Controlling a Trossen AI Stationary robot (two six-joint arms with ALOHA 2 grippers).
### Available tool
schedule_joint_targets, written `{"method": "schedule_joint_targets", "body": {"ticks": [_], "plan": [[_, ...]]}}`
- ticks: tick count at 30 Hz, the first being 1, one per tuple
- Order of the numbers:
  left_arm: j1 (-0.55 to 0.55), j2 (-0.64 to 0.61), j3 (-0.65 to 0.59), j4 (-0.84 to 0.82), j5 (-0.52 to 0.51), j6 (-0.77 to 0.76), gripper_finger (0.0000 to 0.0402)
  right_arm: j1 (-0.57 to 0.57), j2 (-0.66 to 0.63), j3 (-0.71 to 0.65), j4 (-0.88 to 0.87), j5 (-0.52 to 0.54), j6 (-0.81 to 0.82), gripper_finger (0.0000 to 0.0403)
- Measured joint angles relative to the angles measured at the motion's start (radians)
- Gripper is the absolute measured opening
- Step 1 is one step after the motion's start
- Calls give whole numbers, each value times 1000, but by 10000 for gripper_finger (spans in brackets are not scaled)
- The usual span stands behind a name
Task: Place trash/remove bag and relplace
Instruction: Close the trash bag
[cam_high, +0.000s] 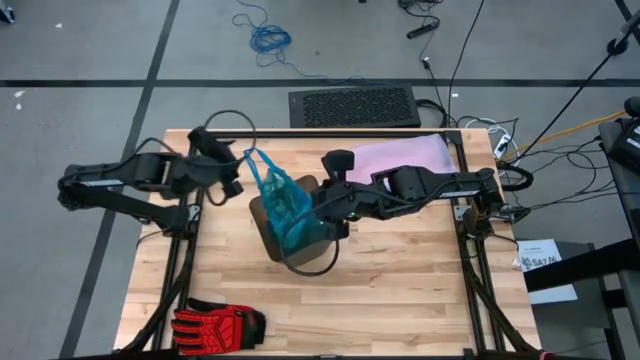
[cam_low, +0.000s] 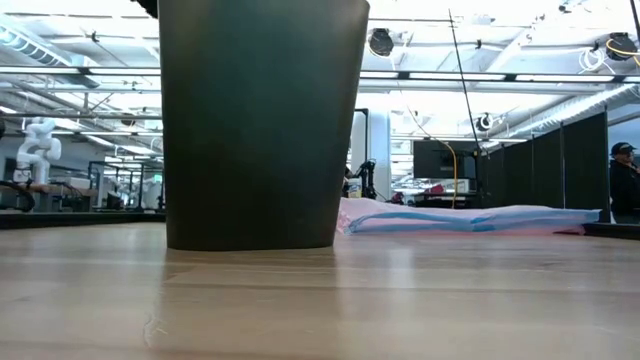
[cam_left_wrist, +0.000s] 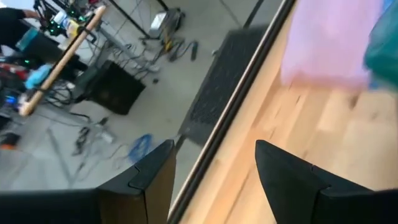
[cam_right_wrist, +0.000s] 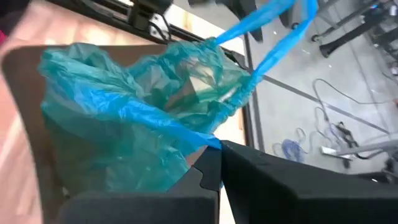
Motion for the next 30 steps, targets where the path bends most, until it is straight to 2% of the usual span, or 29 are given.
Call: {"method": "schedule_joint_targets", "body": {"ticks": [4, 6, 12, 16, 18, 27, 30], "plan": [[-66, -85, 0, 1, 12, -112, 214, -5, 0, 0, -26, 25, 0, 0], [-98, -140, 0, 16, 71, -158, 214, -6, 0, 0, -28, 25, 2, 0], [-177, -225, 1, 228, 397, -156, 214, -6, 0, 0, -22, 25, 3, 0], [-209, -195, 0, 403, 655, -90, 214, -6, 0, 0, 13, 21, -8, 0], [-218, -164, 0, 467, 729, -78, 214, -6, 0, 0, 35, 18, -15, 0], [-220, 80, -1, 632, 732, -73, 215, -6, 0, 0, 144, 16, -35, 0], [-214, 122, -4, 653, 689, -69, 215, -1, 0, 0, 188, 16, -41, 0]]}}
